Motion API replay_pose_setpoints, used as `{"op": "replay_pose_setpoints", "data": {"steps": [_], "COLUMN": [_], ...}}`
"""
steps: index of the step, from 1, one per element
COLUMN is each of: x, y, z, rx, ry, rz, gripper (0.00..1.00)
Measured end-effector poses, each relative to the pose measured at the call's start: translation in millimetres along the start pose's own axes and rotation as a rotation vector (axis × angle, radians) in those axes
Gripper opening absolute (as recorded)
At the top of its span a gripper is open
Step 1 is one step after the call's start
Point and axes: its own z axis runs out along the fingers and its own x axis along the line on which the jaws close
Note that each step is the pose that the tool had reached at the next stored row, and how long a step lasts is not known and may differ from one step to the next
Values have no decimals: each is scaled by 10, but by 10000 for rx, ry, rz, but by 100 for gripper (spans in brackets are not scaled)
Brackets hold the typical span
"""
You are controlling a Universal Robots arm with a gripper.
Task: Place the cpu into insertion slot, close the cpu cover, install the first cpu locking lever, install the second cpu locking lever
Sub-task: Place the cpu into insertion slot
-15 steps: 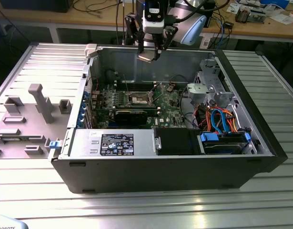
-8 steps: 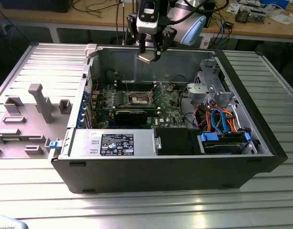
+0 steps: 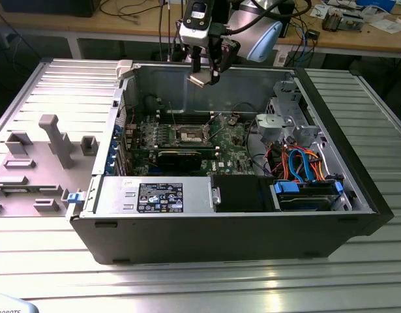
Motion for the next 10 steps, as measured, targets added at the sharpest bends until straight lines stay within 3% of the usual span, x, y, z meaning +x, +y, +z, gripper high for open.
{"op": "replay_pose_setpoints", "data": {"steps": [5,10], "x": [0,0], "y": [0,0], "z": [0,4], "rx": [-1,-15], "ry": [-5,-69], "rz": [49,764], "gripper": [54,54]}}
